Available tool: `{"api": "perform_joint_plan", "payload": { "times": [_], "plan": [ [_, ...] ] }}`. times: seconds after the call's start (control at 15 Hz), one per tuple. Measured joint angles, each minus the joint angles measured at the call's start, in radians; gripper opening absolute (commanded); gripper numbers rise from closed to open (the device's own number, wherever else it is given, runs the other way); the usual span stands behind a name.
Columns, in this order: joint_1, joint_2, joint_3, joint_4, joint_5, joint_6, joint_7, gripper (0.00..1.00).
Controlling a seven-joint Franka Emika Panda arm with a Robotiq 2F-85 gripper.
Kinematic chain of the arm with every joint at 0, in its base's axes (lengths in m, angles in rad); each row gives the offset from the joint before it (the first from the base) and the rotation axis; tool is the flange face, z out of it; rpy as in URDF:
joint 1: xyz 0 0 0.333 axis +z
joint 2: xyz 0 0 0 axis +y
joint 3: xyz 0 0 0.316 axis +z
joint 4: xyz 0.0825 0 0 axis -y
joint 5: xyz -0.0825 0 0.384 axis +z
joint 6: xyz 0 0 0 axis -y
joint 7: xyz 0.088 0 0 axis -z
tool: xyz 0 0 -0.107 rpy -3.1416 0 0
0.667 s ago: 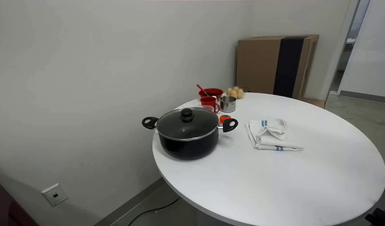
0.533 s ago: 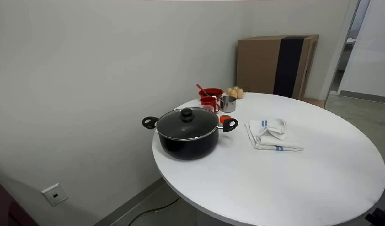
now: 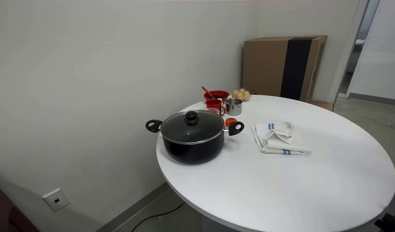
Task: Use the towel to wipe the table
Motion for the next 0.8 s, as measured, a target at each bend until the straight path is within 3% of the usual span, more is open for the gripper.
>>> {"api": "perform_joint_plan", "payload": {
  "times": [0.27,0.8],
  "plan": [
    [-0.009,0.124,0.019,0.018,-0.085,0.109,0.052,1.00],
    [-0.012,0.511,0.007,0.147,-0.092,0.275,0.053,1.00]
  ]
}}
